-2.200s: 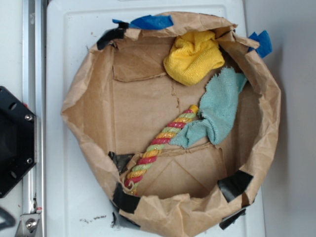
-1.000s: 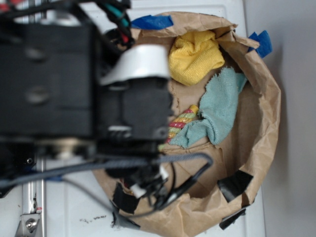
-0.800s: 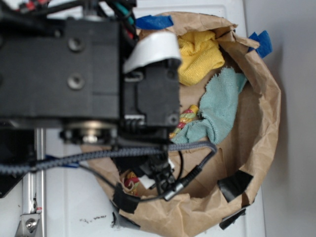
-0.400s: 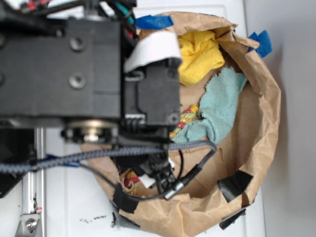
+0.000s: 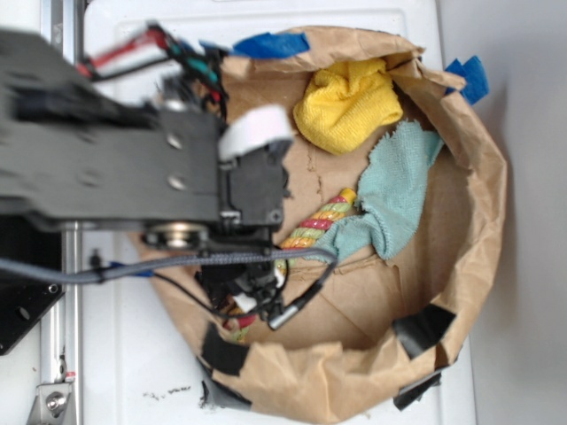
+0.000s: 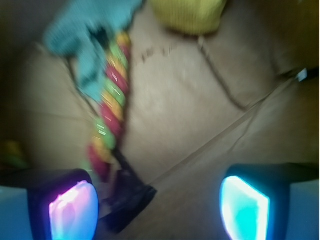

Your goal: Grab the multicolored rope.

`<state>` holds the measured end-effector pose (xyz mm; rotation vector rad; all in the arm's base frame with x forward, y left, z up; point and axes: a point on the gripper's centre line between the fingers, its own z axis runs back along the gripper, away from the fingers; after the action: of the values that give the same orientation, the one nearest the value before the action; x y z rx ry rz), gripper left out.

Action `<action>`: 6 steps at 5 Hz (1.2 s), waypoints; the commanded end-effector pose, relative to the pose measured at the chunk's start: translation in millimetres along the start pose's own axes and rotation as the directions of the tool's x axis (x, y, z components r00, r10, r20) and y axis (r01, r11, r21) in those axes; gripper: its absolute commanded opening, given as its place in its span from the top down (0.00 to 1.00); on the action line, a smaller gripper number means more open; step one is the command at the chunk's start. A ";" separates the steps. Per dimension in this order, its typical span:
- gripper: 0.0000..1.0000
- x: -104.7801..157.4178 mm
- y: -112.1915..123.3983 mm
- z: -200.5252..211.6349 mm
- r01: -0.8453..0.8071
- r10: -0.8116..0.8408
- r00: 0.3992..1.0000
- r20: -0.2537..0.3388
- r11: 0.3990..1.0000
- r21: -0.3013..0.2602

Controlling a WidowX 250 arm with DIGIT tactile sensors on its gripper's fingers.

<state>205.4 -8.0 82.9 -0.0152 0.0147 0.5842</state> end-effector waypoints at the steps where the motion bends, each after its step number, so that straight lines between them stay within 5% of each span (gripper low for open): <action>1: 0.00 3.6 -1.3 -21.7 -0.047 0.049 0.998 0.037 0.998 -0.044; 6: 0.00 9.2 -0.3 16.2 -0.095 0.097 0.995 0.002 0.975 -0.201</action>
<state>207.2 -12.0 88.6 -0.1883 -0.0016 0.6575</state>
